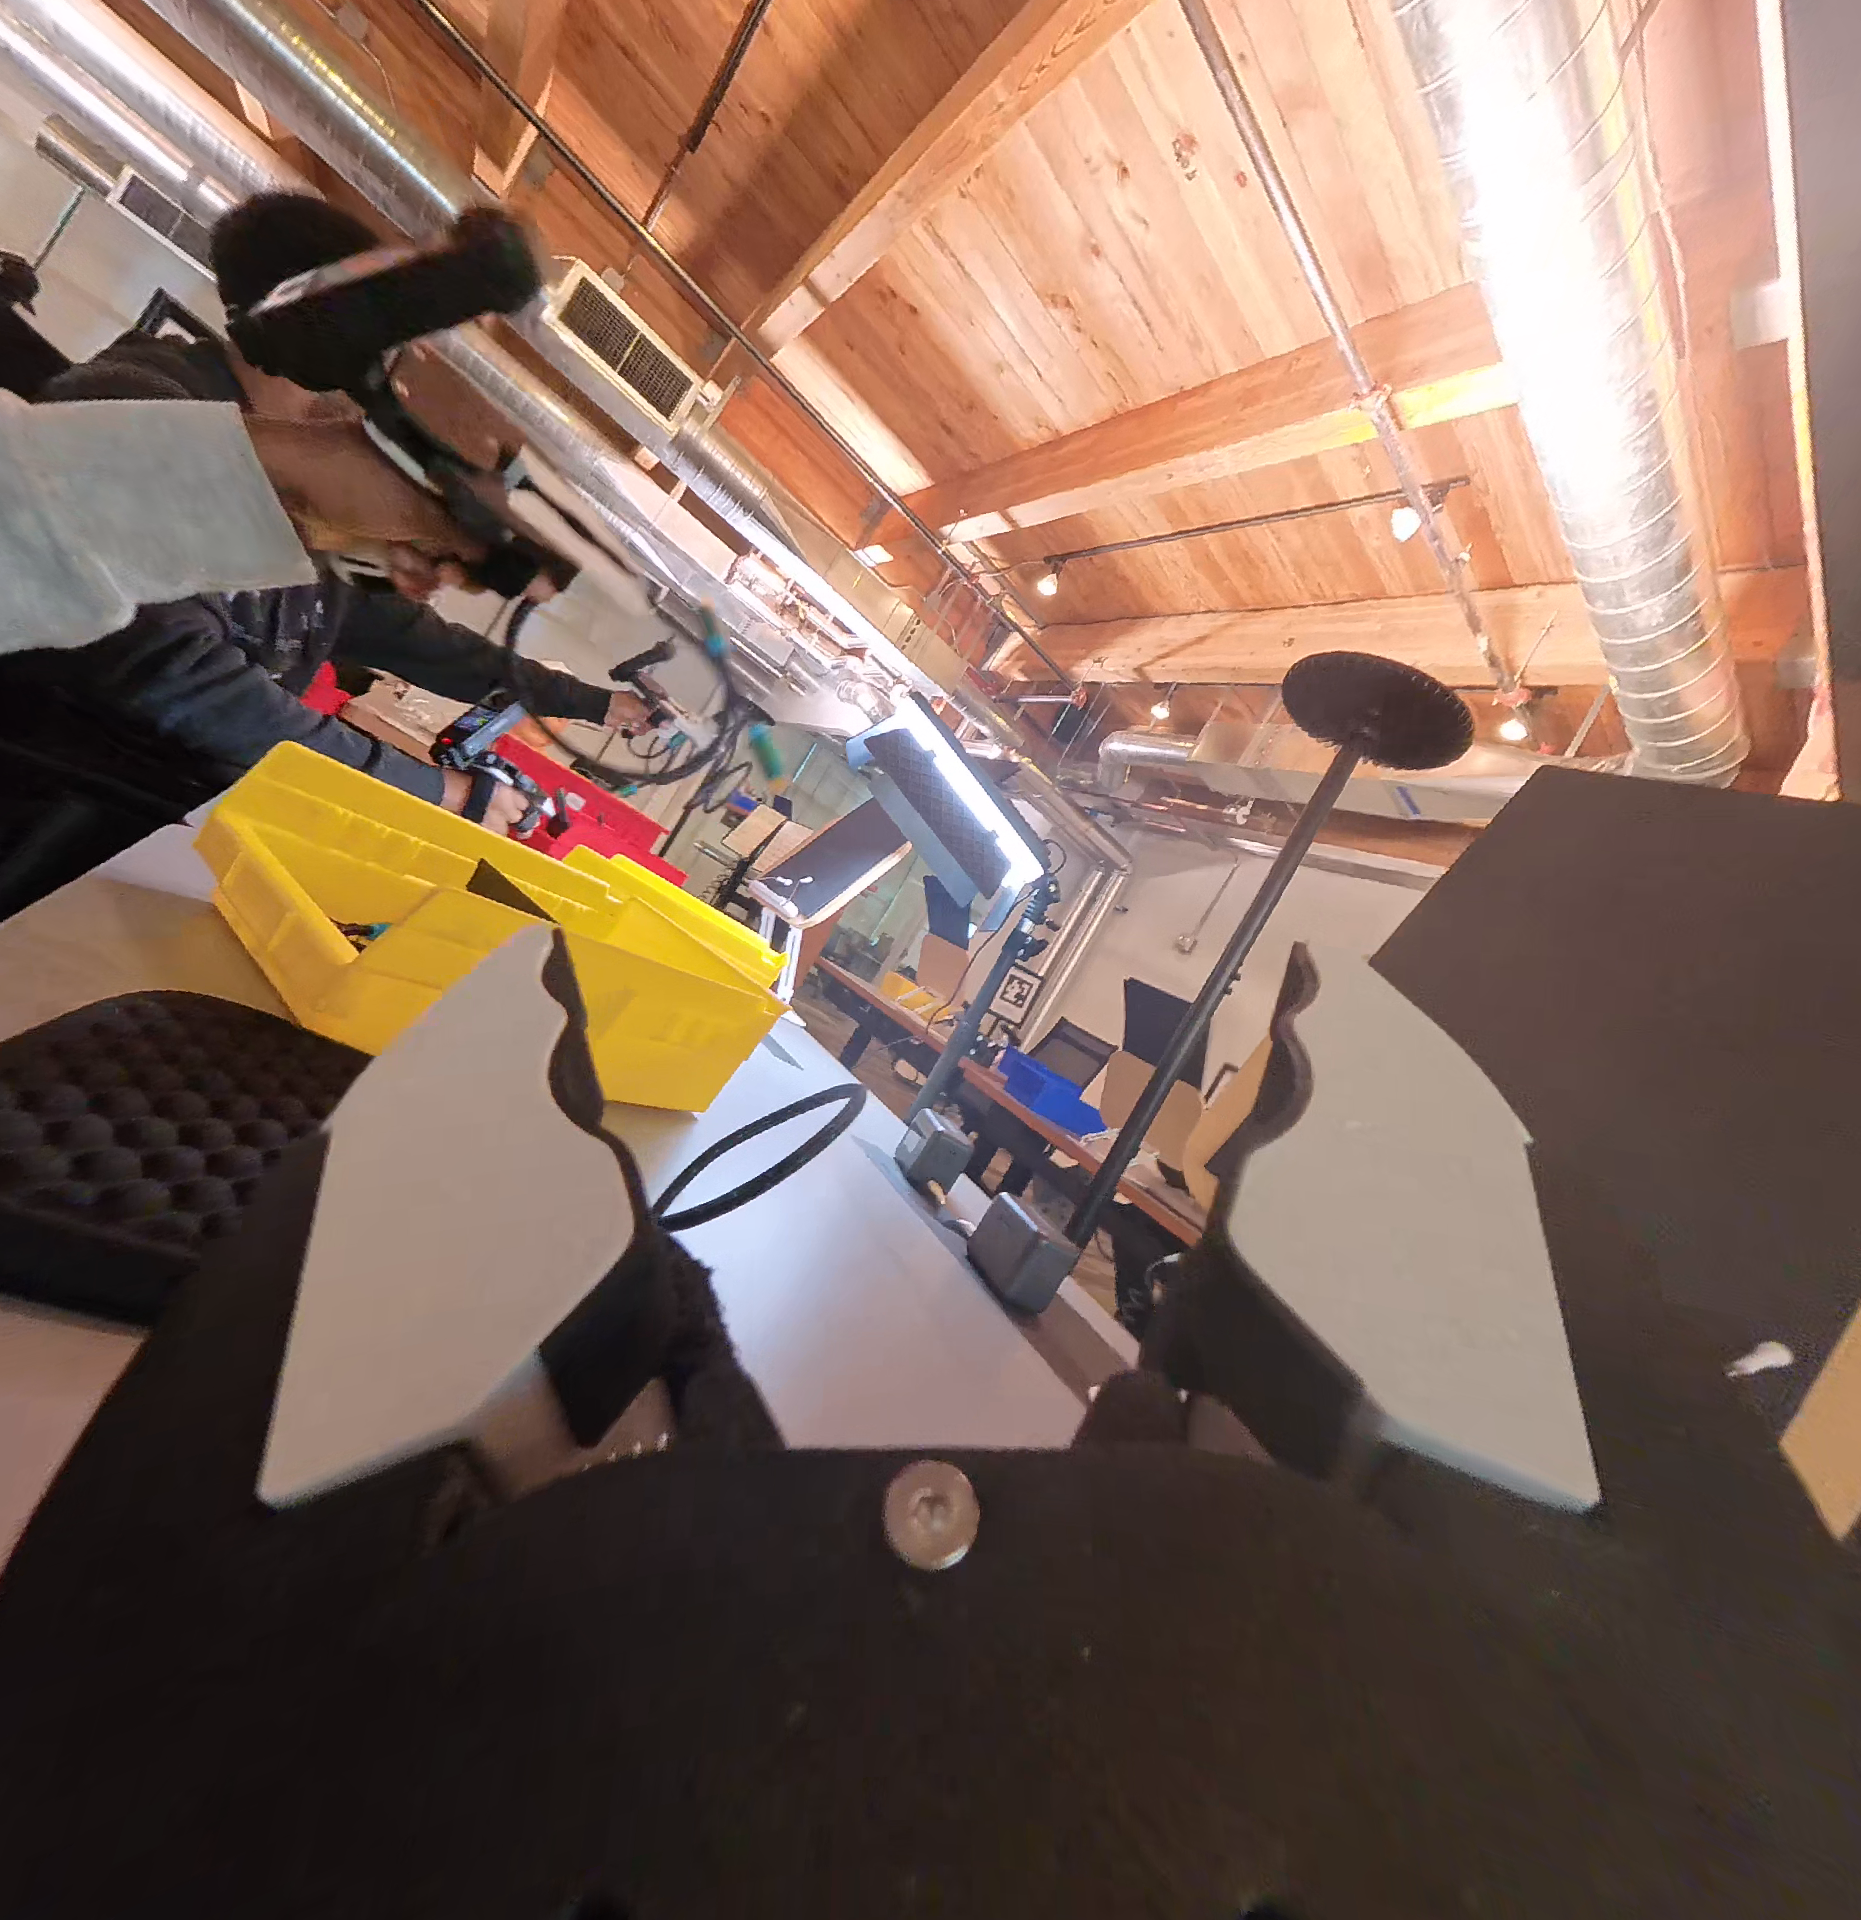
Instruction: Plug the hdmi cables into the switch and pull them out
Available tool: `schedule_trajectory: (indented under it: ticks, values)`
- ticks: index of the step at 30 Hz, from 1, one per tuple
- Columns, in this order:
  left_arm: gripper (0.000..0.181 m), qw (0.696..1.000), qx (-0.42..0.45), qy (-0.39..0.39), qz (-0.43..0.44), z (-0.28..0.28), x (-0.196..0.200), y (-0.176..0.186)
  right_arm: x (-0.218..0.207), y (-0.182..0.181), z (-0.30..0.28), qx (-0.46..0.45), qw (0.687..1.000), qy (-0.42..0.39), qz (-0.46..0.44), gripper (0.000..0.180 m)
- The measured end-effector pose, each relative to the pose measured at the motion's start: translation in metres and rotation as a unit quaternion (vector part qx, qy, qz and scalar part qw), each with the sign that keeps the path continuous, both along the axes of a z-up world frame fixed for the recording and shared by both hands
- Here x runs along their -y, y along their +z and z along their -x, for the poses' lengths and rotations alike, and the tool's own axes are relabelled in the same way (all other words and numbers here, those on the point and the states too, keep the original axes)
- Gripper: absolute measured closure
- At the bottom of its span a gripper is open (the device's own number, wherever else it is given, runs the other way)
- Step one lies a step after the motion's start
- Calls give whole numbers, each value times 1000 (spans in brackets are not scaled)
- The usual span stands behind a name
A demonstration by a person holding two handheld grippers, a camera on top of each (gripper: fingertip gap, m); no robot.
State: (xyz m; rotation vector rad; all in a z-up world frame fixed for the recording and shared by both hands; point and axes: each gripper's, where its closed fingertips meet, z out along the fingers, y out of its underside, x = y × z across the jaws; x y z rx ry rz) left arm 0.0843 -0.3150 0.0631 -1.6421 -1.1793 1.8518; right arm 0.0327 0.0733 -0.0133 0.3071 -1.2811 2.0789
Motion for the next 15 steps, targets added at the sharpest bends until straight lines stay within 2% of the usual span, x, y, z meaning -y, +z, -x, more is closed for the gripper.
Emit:
schedule_trajectory:
  ticks: [3, 7, 11, 15]
  values:
    - [175, 985, -106, -135, -35, 10, -73, 22, 5, -5, 0, 27, 999, 21, -9, 58]
    - [175, 929, -157, -313, -118, 29, -183, 13, 6, -6, 0, 82, 995, 62, 3, 66]
    - [175, 892, -192, -380, -154, 53, -256, -21, -1, 1, 4, 148, 982, 111, 34, 77]
    - [175, 872, -215, -420, -129, 83, -292, -65, -14, 9, 17, 217, 964, 140, 71, 87]
